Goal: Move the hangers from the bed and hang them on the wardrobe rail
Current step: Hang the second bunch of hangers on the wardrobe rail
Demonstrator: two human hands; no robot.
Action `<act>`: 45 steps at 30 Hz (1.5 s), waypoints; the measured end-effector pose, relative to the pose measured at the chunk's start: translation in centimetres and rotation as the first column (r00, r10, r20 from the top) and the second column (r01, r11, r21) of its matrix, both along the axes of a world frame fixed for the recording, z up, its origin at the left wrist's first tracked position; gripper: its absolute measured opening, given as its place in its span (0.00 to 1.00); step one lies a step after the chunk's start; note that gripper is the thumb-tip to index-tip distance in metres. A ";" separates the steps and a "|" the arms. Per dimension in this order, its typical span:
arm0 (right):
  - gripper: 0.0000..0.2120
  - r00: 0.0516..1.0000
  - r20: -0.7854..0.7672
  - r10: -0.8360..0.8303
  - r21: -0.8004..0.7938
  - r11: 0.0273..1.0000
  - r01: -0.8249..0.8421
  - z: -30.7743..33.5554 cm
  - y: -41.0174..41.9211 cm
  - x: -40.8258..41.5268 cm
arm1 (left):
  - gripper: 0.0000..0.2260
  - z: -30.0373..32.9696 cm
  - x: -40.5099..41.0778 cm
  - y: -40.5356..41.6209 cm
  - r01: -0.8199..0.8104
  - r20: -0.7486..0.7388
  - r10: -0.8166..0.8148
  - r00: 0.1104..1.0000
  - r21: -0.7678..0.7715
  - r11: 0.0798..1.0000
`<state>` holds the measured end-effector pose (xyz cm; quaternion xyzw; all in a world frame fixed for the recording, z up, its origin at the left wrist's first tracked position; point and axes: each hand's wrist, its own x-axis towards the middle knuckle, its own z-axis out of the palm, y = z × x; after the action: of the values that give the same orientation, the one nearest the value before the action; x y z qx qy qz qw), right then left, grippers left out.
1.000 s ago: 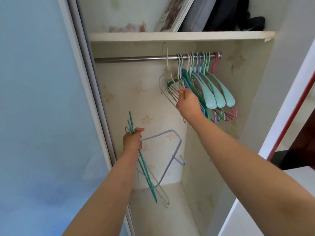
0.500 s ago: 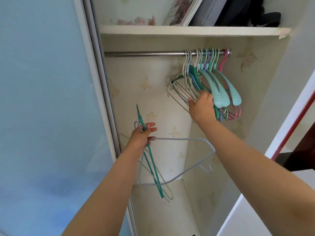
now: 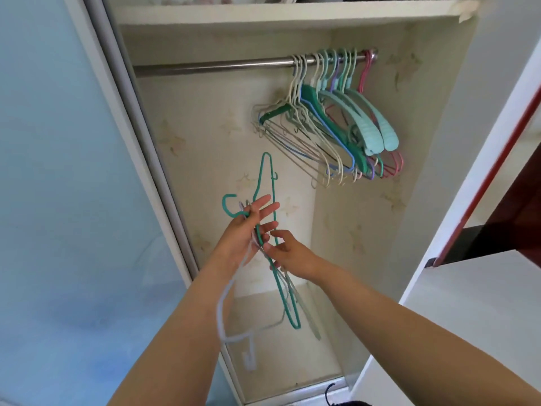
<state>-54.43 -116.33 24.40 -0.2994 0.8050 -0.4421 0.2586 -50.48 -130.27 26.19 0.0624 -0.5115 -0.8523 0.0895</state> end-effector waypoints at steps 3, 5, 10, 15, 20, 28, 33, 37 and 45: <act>0.28 1.000 0.011 -0.014 -0.024 1.000 0.015 -0.8 0.6 0.1 | 0.14 -0.2 0.3 0.6 0.048 -0.009 -0.048 0.999 0.068 0.996; 0.26 0.998 0.028 -0.049 -0.068 0.996 0.051 -1.2 1.0 0.1 | 0.14 -0.4 0.5 0.6 0.069 -0.014 -0.068 0.998 0.103 0.992; 0.17 0.993 0.106 -0.053 -0.150 0.986 0.069 -1.8 1.8 -0.1 | 0.14 -1.4 1.2 0.3 0.119 -0.013 -0.118 0.993 0.103 0.988; 0.14 0.982 0.051 -0.183 -0.132 0.973 0.188 -2.3 2.0 0.0 | 0.13 -2.1 1.6 0.8 0.068 0.085 -0.052 0.995 -0.191 0.979; 0.11 0.975 -0.153 -0.161 0.003 0.987 0.163 -2.9 2.4 0.2 | 0.11 -2.4 1.7 1.0 -0.110 0.098 0.174 0.980 -0.466 0.878; 0.07 0.930 -0.237 -0.281 -0.072 0.960 0.271 -2.1 3.7 -1.4 | 0.05 -4.2 0.9 0.3 -0.346 0.110 0.488 0.866 -0.572 0.744; 0.10 0.904 -0.081 -0.420 -0.302 0.875 0.379 -2.3 6.4 -2.6 | 0.14 -5.3 0.9 -1.2 -0.483 0.148 0.620 0.770 -0.500 0.719; 0.10 0.847 0.041 -0.531 -0.403 0.767 0.500 -2.5 8.0 -3.4 | 0.16 -5.9 0.6 -1.9 -0.466 0.193 0.625 0.757 -0.512 0.722; 0.16 0.902 -0.397 -0.170 0.014 0.981 0.191 -1.9 4.4 -2.1 | 0.17 -1.9 -0.6 1.7 -0.388 0.161 0.429 0.889 -0.237 0.891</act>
<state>-56.53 -111.97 22.53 -0.2994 0.8760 -0.3737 0.0572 -51.04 -128.62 24.32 0.2490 -0.5755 -0.7475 0.2191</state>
